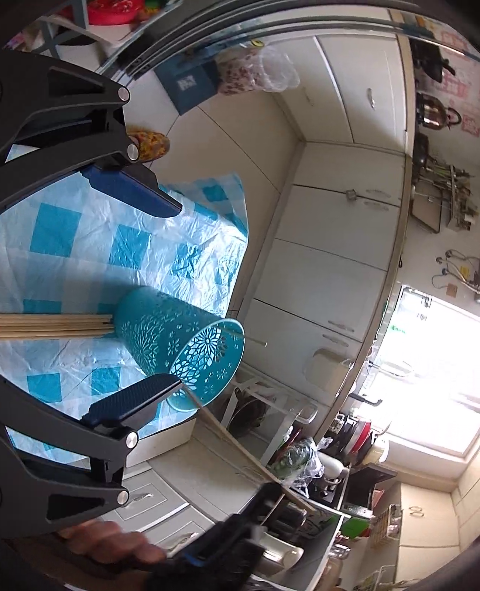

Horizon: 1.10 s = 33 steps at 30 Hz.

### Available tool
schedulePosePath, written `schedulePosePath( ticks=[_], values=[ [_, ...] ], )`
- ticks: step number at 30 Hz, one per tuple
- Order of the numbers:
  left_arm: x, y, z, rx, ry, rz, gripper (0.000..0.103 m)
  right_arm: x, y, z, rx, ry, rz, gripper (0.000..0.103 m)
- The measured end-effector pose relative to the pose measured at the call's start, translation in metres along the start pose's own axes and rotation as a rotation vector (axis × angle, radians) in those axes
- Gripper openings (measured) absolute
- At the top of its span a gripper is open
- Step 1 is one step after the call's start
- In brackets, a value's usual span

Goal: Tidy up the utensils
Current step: 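Carry the chopstick over the teal basket with the right gripper and release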

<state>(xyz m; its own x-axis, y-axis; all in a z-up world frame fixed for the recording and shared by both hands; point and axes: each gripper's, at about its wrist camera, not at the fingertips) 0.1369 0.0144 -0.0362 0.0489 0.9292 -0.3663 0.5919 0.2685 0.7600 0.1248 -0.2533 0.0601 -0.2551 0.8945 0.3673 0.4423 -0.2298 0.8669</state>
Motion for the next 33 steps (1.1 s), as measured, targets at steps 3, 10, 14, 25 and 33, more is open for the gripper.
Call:
schedulePosePath(
  ticks=[3,10,14,25,33],
  values=[
    [0.006,0.000,0.002,0.007,0.001,-0.022,0.083,0.005,0.000,0.019,-0.001,-0.058,-0.061,0.005],
    [0.009,-0.003,0.000,0.004,0.005,-0.032,0.084,-0.007,-0.039,0.072,0.147,-0.129,-0.095,0.004],
    [0.010,-0.005,0.000,0.007,0.004,-0.037,0.085,-0.009,-0.056,0.084,0.201,-0.137,-0.098,0.005],
    [0.008,-0.010,-0.007,0.009,-0.004,-0.042,0.086,-0.003,-0.060,0.062,0.187,-0.146,-0.093,0.006],
    [0.015,-0.017,-0.008,0.027,0.005,-0.069,0.086,-0.020,-0.139,0.038,0.370,-0.187,0.006,0.006]
  ],
)
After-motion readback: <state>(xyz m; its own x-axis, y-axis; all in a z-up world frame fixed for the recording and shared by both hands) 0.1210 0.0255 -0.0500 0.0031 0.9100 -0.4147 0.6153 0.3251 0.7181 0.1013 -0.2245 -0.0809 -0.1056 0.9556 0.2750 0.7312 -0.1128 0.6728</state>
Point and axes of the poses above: each gripper's, at about its wrist camera, not at the fingertips, and z roughly the way its jaws point, x to its left, y to its top, and after that the axes turned 2 degrees about -z, right-handed
